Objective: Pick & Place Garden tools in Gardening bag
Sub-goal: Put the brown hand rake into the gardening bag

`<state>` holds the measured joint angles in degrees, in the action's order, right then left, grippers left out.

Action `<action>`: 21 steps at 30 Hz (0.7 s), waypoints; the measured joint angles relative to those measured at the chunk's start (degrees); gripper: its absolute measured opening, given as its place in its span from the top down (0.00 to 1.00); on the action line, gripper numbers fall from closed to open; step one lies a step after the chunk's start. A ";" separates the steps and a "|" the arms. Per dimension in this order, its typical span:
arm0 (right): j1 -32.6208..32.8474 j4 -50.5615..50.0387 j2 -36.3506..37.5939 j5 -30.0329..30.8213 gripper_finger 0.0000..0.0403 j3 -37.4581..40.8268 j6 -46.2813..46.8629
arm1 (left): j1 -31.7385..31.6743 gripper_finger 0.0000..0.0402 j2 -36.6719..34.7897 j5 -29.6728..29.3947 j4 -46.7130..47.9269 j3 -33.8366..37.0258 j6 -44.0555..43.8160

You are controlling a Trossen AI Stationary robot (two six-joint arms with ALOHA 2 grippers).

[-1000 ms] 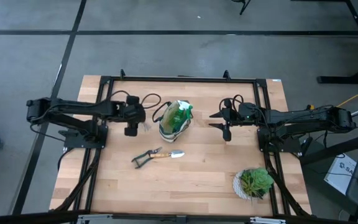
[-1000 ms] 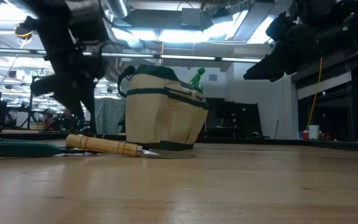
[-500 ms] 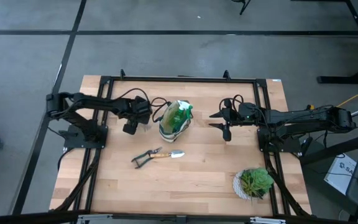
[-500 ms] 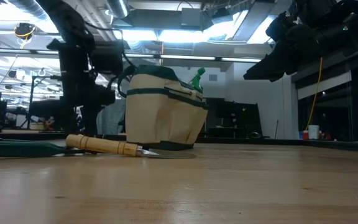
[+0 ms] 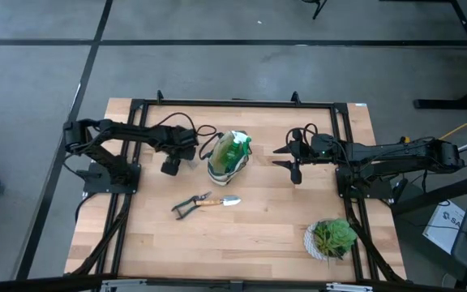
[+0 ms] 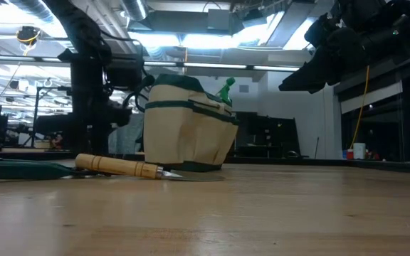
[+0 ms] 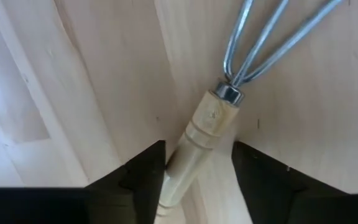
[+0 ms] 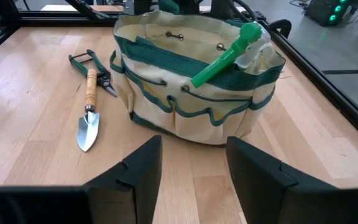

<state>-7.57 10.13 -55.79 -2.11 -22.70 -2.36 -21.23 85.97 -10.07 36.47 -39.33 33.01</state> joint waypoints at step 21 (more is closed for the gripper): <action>0.00 -0.02 0.00 0.22 0.55 0.00 -0.01 | 0.22 0.85 -3.91 2.11 0.85 0.46 -13.04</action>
<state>-7.57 10.11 -55.79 -1.89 -22.70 -2.37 -21.02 82.06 -7.97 37.32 -38.87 19.97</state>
